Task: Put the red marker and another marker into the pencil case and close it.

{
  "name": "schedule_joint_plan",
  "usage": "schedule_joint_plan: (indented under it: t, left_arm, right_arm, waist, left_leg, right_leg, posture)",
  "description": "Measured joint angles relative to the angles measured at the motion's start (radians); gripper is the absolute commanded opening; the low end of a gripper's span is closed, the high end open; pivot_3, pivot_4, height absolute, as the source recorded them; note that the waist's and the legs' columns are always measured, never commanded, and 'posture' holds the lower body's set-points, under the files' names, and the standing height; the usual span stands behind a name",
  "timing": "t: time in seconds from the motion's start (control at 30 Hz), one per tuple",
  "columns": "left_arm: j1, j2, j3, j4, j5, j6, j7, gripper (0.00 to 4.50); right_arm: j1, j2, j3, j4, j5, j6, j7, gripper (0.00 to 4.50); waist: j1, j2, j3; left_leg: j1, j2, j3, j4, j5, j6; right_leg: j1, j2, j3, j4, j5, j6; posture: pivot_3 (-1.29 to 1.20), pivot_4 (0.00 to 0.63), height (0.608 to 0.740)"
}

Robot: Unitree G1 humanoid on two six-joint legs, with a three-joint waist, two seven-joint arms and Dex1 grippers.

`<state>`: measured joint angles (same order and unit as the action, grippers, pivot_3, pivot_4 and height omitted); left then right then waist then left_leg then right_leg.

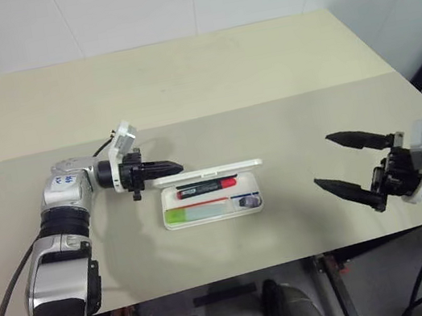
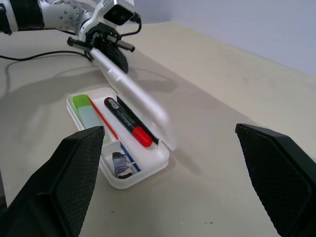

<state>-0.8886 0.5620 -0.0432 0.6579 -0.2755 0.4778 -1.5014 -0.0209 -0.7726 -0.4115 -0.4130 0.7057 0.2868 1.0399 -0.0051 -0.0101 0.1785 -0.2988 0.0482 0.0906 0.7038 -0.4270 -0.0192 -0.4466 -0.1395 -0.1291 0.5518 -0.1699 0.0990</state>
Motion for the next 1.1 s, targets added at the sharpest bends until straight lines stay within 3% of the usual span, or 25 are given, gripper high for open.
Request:
schedule_joint_plan:
  t: [0.37, 1.1]
  left_arm:
    - [0.099, -0.005, -0.058, -0.17, -0.034, 0.057, 0.001, 0.01]
    - [0.17, -0.021, -0.143, -0.255, -0.016, 0.066, 0.079, 0.01]
  right_arm:
    - [-0.069, -0.114, -0.079, 0.034, 0.11, 0.088, 0.053, 4.5]
    - [0.041, -0.128, -0.188, 0.024, 0.178, 0.162, 0.103, 4.5]
  waist:
    - [0.009, 0.0, 0.0]
    - [0.03, 0.001, 0.0]
  left_leg:
    - [0.0, 0.0, 0.0, 0.0, -0.001, 0.001]
    - [0.0, 0.0, 0.0, 0.003, -0.001, 0.001]
  right_leg:
    - [0.0, 0.0, 0.0, -0.001, 0.0, 0.0]
    - [0.002, 0.0, 0.0, 0.0, 0.0, 0.0]
  posture:
    - [0.0, 0.15, 0.74]
    - [0.0, 0.15, 0.74]
